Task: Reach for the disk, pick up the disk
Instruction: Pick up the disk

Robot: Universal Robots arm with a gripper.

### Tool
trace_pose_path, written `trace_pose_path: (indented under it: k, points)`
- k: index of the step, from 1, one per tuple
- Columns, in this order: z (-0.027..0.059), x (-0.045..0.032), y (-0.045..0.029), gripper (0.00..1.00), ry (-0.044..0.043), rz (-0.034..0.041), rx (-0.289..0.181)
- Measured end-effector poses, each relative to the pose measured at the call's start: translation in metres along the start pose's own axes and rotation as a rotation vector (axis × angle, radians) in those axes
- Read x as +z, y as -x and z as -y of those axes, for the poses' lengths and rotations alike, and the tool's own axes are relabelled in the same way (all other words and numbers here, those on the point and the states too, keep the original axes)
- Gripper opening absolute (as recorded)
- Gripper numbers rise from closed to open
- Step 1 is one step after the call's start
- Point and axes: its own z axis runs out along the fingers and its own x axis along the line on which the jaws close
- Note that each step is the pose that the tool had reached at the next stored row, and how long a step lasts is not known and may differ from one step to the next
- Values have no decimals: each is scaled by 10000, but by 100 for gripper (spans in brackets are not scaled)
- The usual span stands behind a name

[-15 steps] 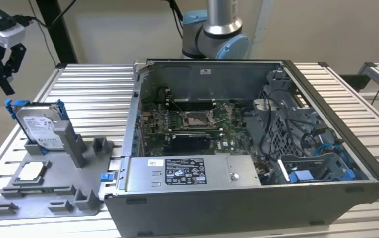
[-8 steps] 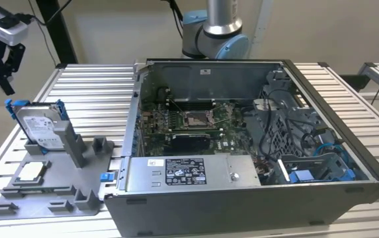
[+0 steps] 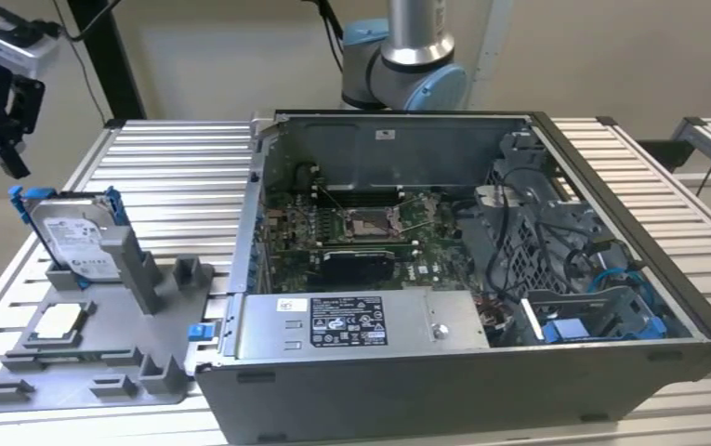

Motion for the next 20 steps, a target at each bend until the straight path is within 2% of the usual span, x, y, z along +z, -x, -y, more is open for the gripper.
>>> trace_pose_path:
  k: [20]
  points:
    - [1, 4, 1, 0, -122, 3, -3276]
